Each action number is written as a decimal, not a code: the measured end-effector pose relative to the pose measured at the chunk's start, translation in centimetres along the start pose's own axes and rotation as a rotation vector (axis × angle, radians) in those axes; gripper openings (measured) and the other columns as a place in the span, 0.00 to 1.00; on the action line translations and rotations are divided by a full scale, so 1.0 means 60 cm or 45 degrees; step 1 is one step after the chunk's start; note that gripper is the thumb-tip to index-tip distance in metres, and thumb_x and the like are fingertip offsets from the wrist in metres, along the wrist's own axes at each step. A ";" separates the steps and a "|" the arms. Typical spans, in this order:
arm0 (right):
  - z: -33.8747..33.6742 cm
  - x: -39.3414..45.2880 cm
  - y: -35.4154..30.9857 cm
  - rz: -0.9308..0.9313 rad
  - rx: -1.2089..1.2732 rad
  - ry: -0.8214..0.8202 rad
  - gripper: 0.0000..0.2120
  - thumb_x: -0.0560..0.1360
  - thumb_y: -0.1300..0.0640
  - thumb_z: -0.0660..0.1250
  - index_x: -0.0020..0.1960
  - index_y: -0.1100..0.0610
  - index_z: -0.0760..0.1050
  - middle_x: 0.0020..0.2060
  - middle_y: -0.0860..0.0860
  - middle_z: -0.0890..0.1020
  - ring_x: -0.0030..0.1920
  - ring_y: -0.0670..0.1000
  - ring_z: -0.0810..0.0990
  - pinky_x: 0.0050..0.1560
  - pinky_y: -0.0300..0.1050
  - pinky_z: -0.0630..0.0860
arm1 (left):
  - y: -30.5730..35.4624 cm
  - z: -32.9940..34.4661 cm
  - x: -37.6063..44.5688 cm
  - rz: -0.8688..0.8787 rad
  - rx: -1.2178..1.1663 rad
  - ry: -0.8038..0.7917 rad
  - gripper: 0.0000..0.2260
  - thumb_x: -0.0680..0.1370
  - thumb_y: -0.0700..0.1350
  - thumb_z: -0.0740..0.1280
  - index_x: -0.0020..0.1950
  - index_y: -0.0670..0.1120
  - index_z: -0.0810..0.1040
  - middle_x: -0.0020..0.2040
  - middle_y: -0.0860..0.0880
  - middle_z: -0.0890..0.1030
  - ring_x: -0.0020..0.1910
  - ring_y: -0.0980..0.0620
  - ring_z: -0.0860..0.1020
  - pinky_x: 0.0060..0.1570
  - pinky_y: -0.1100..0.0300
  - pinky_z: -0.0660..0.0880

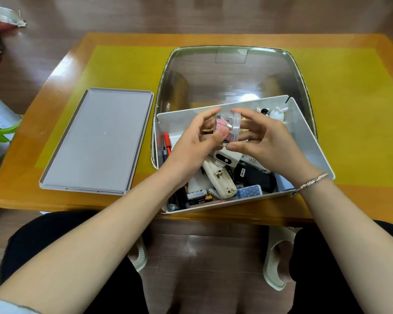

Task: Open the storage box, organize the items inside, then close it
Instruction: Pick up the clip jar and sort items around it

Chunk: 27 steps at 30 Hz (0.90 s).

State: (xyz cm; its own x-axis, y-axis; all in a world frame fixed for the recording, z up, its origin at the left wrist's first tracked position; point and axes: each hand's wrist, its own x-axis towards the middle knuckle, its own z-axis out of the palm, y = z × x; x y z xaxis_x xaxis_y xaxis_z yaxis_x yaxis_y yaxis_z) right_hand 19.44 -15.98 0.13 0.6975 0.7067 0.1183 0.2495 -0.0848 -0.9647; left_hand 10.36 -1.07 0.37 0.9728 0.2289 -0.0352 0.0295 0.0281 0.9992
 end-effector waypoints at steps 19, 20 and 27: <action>0.006 0.001 -0.023 0.056 0.272 -0.076 0.24 0.72 0.54 0.68 0.66 0.52 0.67 0.48 0.47 0.82 0.48 0.49 0.82 0.40 0.52 0.82 | 0.005 0.005 -0.006 0.088 0.093 0.103 0.19 0.81 0.49 0.61 0.71 0.48 0.65 0.50 0.56 0.79 0.48 0.61 0.80 0.44 0.65 0.77; 0.008 0.001 -0.022 0.064 0.258 -0.073 0.24 0.72 0.54 0.66 0.66 0.54 0.67 0.44 0.44 0.83 0.45 0.45 0.82 0.39 0.50 0.82 | 0.004 0.006 -0.006 0.107 0.145 0.103 0.20 0.81 0.49 0.61 0.72 0.48 0.64 0.51 0.56 0.78 0.48 0.62 0.79 0.46 0.67 0.76; 0.010 -0.013 -0.016 -0.025 0.159 -0.078 0.15 0.77 0.60 0.62 0.62 0.54 0.69 0.51 0.51 0.82 0.50 0.49 0.81 0.50 0.46 0.79 | -0.008 0.009 -0.013 0.289 0.346 0.057 0.23 0.79 0.45 0.63 0.72 0.43 0.62 0.63 0.41 0.69 0.57 0.54 0.76 0.55 0.65 0.73</action>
State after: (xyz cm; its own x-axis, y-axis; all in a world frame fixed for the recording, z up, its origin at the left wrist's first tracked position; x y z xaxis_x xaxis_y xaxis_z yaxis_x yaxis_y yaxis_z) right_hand 18.29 -16.02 0.82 0.6500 0.7494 0.1265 0.1744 0.0149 -0.9846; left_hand 9.71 -1.77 -0.08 0.9507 0.2422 0.1937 -0.1205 -0.2871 0.9503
